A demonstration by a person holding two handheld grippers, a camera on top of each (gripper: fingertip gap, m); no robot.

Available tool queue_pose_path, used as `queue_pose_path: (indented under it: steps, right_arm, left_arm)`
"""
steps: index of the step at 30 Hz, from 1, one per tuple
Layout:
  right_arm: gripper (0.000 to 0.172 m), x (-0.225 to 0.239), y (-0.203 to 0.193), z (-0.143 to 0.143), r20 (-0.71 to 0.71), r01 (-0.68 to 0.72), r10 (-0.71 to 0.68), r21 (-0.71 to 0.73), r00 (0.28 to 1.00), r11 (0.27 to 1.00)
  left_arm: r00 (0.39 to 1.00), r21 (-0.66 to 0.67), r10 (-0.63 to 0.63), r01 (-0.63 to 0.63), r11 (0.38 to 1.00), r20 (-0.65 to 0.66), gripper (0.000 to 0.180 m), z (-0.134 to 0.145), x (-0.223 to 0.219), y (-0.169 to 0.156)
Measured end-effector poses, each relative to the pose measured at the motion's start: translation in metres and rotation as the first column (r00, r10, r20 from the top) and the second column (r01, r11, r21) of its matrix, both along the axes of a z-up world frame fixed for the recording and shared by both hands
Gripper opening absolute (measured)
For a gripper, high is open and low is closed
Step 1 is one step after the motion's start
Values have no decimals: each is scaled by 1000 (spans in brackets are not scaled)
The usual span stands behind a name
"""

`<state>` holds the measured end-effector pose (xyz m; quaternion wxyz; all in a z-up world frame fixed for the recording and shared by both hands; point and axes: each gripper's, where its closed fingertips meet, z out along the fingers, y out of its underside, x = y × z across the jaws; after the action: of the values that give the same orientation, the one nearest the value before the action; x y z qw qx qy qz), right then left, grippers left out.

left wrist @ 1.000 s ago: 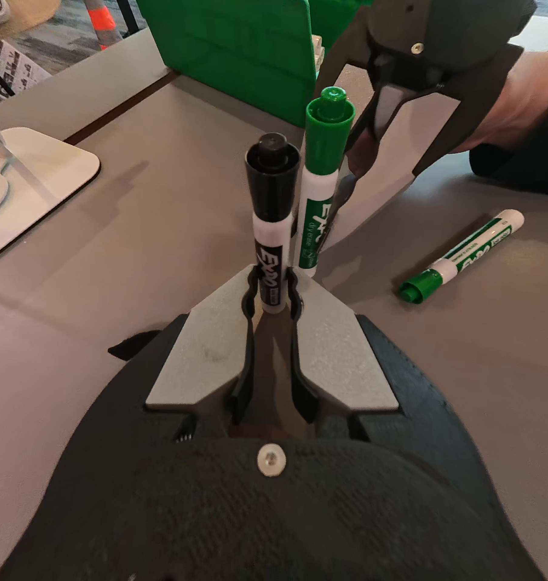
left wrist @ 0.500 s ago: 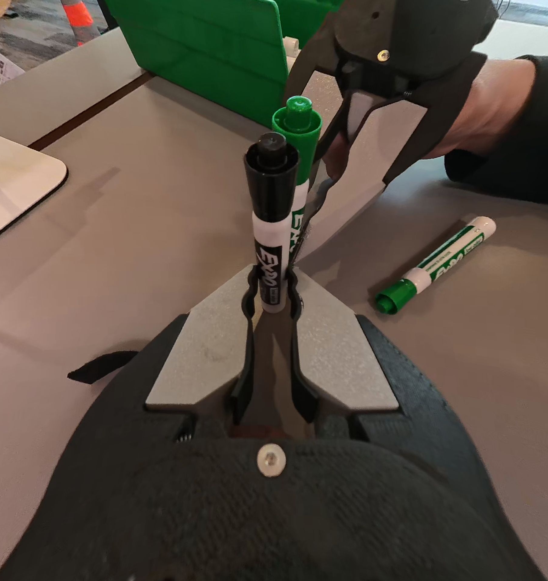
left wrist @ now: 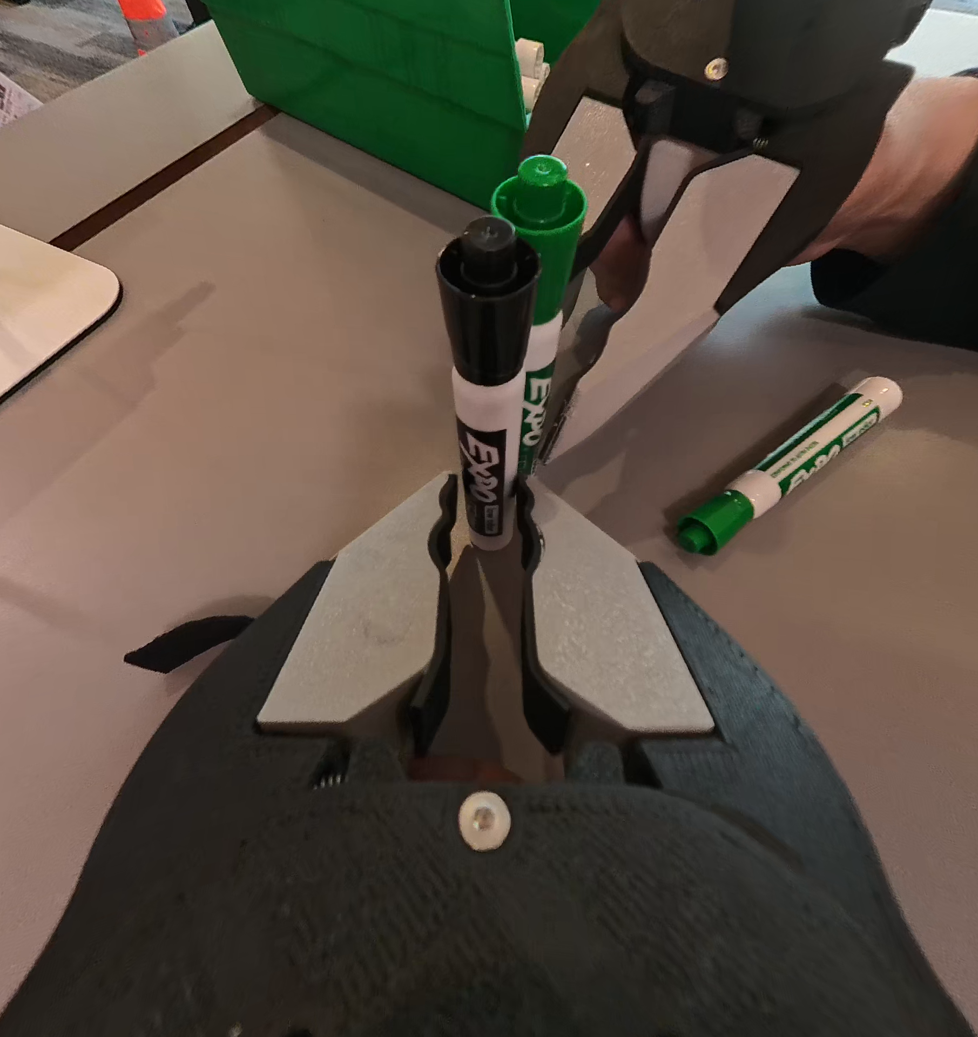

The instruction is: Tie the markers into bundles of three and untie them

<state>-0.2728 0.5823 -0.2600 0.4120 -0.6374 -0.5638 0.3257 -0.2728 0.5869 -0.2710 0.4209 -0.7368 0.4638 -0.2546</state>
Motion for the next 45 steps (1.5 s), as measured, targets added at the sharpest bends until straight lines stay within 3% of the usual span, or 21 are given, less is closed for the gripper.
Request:
queue_pose_path:
  steps: [1, 14, 21, 28, 34, 35, 39, 45]
  right_arm:
    - [19, 1, -1, 1, -6, -4, 4, -3, 1000, 1000]
    - [25, 51, -50, 26, 56, -71, 78, -116, 995, 991]
    - [29, 40, -76, -13, 340, -62, 100, -122, 935, 991]
    - [29, 37, -75, -28, 571, -19, -53, 119, 819, 993]
    - [30, 41, -73, -39, 626, -5, -116, 188, 771, 982]
    - [16, 43, -71, -41, 630, 5, -124, 188, 766, 982]
    - [14, 41, -68, -42, 595, 32, -102, 127, 797, 991]
    - [13, 41, -59, -40, 577, 51, -128, 148, 806, 988]
  left_arm:
    - [1000, 1, -1, 1, 1000, -1, 20, 0, -1, 0]
    - [998, -21, 1, -3, 1000, -57, 43, -9, -14, -1]
    - [998, -11, 33, -33, 999, -49, 47, -5, -21, 5]
    - [997, -1, 58, -58, 998, -57, 47, -5, -25, 9]
    - [997, 0, 60, -60, 998, -57, 48, -6, -25, 9]
    - [996, 0, 60, -60, 998, -61, 48, -6, -25, 9]
    - [994, 25, 77, -75, 997, -81, 48, -6, -28, 12]
    - [991, 70, 122, -118, 990, -48, 48, 6, -33, 19]
